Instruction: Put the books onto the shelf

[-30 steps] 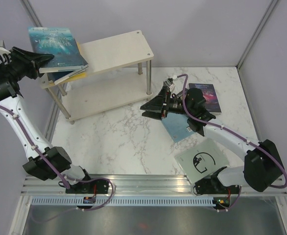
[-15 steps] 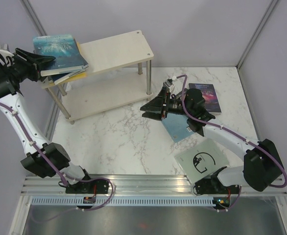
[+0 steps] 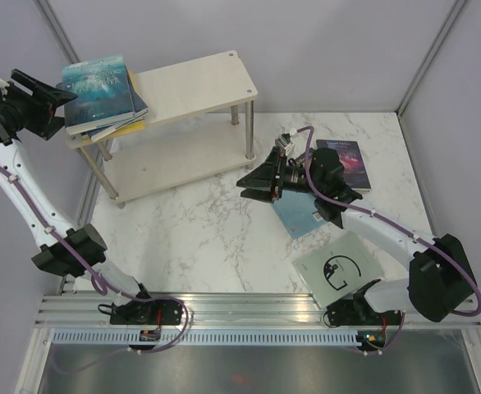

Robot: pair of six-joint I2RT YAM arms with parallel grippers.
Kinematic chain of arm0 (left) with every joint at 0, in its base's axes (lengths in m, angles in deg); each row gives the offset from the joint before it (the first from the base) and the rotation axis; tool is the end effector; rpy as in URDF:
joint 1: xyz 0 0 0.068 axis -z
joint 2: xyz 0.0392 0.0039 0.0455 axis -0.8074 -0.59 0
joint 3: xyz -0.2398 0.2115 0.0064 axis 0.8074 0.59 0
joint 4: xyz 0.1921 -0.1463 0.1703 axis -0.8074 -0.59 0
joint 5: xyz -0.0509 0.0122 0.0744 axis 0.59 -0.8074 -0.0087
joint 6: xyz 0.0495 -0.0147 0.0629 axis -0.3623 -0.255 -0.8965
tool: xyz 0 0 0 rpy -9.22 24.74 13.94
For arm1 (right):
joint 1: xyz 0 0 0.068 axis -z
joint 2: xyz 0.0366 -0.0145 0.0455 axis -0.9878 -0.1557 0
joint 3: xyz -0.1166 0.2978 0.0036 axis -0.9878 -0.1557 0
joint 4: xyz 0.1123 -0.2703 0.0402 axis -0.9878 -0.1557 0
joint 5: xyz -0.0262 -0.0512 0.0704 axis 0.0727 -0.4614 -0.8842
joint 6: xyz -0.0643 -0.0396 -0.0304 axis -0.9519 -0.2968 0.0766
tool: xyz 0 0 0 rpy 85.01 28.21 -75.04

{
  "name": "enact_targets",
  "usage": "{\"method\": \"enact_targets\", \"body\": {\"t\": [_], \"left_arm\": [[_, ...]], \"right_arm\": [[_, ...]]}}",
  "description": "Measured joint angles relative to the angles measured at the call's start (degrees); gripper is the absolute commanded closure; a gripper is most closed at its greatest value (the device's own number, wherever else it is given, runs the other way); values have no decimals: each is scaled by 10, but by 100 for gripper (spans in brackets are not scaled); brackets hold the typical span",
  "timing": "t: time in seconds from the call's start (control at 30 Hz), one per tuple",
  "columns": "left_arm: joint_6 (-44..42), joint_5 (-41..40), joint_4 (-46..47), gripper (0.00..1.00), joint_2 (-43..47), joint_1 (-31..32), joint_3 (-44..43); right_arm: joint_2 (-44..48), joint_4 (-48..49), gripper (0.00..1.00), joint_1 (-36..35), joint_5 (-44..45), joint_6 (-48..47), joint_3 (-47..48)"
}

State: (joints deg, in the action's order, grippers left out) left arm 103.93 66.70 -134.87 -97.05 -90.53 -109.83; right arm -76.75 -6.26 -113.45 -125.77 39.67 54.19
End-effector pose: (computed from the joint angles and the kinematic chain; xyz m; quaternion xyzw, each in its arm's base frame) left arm 0.3163 0.1787 0.5710 -0.3424 0.7667 -0.2932 0.4571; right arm 0.2719 0.2320 0.3443 -0.0192 0.7111 0.6822 0.1691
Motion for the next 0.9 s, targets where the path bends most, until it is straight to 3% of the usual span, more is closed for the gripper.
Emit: {"method": "enact_targets", "body": {"t": [0.5, 0.73, 0.9], "left_arm": [[-37, -190, -72, 22, 35, -2, -82], [-37, -192, -60, 24, 170, -1, -90], [-36, -151, -36, 25, 251, 49, -37]], "right_arm": [[20, -58, 11, 4, 1, -39, -2], [26, -287, 11, 27, 100, -168, 118], [22, -448, 11, 119, 198, -229, 156]]}}
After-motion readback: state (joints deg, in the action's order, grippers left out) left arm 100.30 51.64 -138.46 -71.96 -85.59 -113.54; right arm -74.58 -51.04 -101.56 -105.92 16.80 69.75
